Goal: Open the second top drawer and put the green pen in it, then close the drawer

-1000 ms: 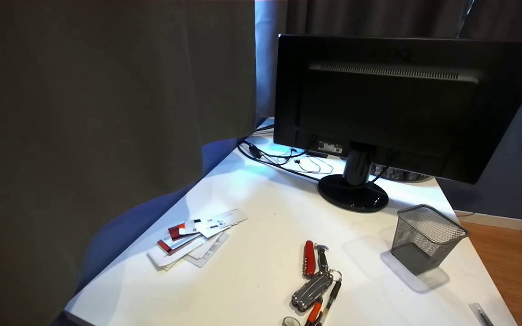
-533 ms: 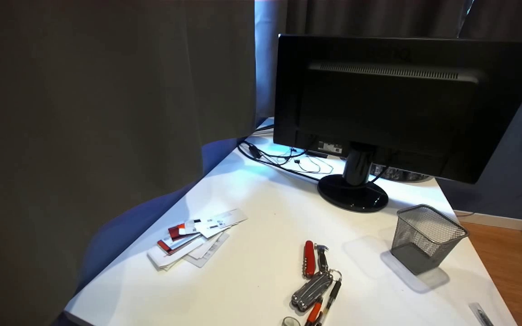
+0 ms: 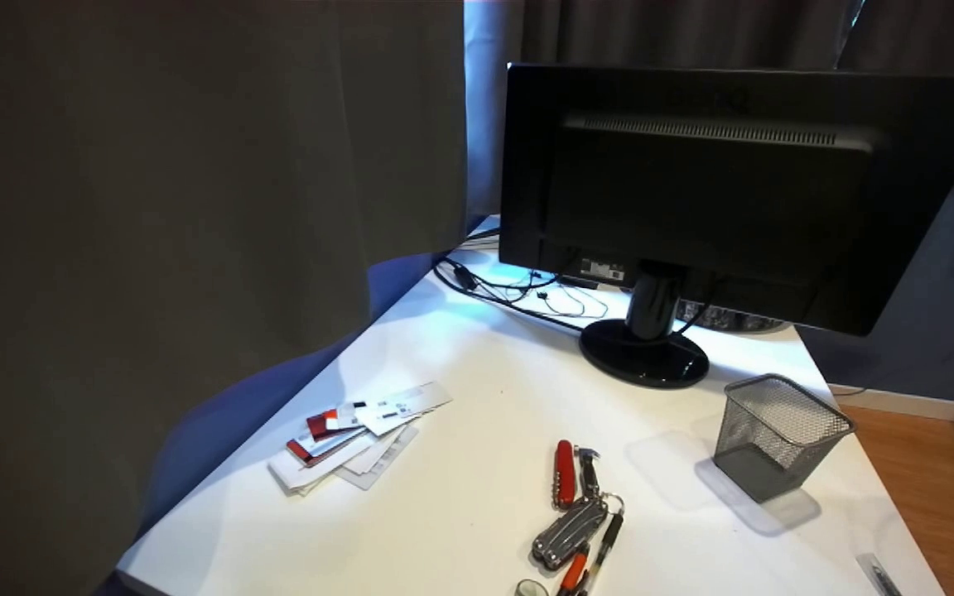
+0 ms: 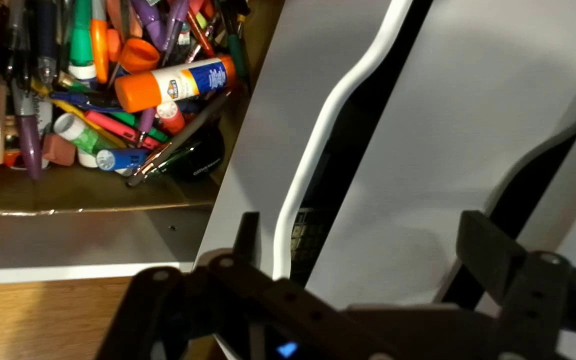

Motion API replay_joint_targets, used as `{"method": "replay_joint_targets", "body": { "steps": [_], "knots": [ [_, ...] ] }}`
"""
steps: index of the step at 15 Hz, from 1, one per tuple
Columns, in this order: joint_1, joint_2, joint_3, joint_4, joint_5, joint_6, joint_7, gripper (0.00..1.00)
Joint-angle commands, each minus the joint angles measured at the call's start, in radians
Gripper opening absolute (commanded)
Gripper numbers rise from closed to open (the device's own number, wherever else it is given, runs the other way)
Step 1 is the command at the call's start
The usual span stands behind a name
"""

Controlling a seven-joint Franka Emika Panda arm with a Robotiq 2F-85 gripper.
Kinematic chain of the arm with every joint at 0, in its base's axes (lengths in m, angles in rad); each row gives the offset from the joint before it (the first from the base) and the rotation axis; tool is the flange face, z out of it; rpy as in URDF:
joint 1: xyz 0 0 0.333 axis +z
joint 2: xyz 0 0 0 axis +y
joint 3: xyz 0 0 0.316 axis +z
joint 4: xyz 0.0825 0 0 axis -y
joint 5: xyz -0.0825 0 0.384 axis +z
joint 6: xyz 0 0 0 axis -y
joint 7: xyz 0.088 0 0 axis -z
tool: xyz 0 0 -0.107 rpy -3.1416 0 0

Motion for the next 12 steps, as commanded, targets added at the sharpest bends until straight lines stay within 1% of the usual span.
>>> {"method": "replay_joint_targets", "body": {
  "steps": [1,5,12],
  "knots": [
    [0.108,0.096,-0.077,0.063,0.006,-0.088,0.08,1.0],
    [0.177,0.161,-0.124,0.108,0.049,-0.09,0.123,1.0],
    [0.199,0.231,-0.135,0.193,0.109,-0.113,0.231,1.0]
  ]
}}
